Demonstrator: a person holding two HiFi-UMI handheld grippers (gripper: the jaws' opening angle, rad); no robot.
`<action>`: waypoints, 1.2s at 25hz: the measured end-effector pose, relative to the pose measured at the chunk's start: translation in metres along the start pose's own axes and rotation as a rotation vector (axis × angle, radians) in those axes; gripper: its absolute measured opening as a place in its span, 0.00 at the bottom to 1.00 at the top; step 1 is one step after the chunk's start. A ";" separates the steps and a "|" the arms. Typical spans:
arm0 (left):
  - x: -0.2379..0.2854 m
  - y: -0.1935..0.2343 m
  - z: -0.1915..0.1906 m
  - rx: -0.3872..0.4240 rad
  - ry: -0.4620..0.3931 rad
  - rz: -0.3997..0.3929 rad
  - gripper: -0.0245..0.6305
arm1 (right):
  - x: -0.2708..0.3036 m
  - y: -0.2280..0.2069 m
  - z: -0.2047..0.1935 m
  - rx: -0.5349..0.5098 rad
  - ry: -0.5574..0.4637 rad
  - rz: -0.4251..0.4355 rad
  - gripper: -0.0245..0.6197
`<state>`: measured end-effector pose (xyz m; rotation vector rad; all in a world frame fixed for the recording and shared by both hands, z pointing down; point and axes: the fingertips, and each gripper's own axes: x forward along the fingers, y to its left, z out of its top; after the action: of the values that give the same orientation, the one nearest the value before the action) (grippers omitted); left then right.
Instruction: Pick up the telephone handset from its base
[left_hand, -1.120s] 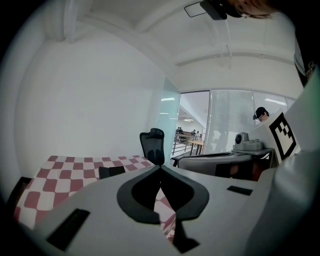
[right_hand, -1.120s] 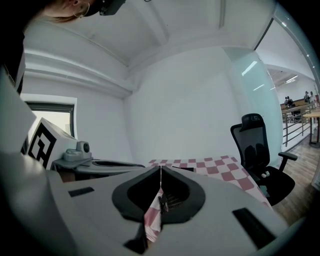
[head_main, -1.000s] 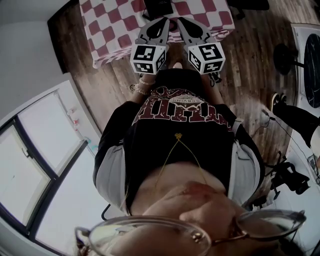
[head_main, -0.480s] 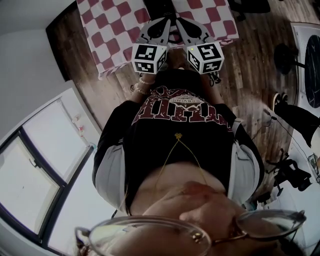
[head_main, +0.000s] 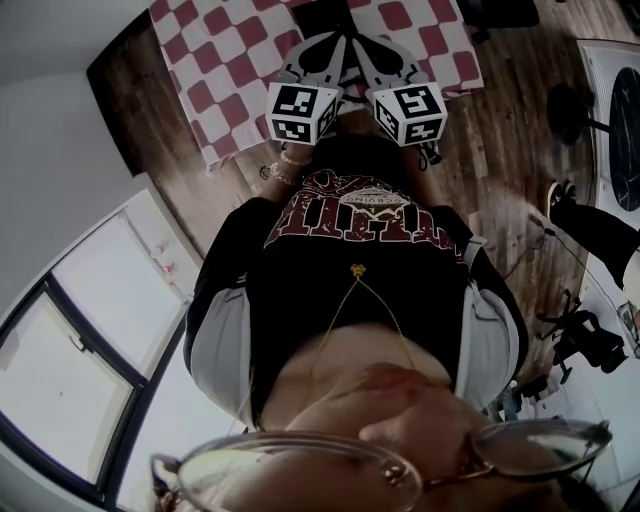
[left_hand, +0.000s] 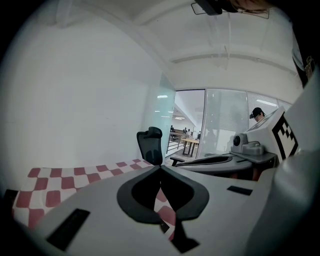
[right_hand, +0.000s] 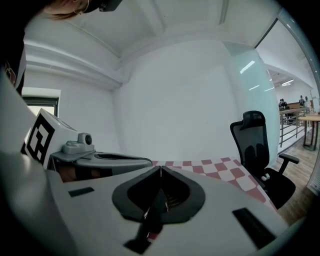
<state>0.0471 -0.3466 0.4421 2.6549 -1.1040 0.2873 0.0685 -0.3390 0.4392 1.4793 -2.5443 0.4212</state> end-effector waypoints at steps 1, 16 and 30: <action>0.002 0.003 0.000 -0.003 0.000 -0.005 0.04 | 0.004 -0.001 0.000 -0.005 0.004 -0.007 0.07; 0.006 0.041 -0.008 -0.028 0.030 -0.028 0.04 | 0.037 -0.007 -0.004 0.011 0.044 -0.053 0.07; 0.026 0.064 -0.016 -0.113 0.048 0.105 0.04 | 0.055 -0.032 -0.012 -0.010 0.136 0.052 0.07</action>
<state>0.0182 -0.4024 0.4743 2.4830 -1.2095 0.2978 0.0689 -0.3955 0.4712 1.3353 -2.4786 0.4973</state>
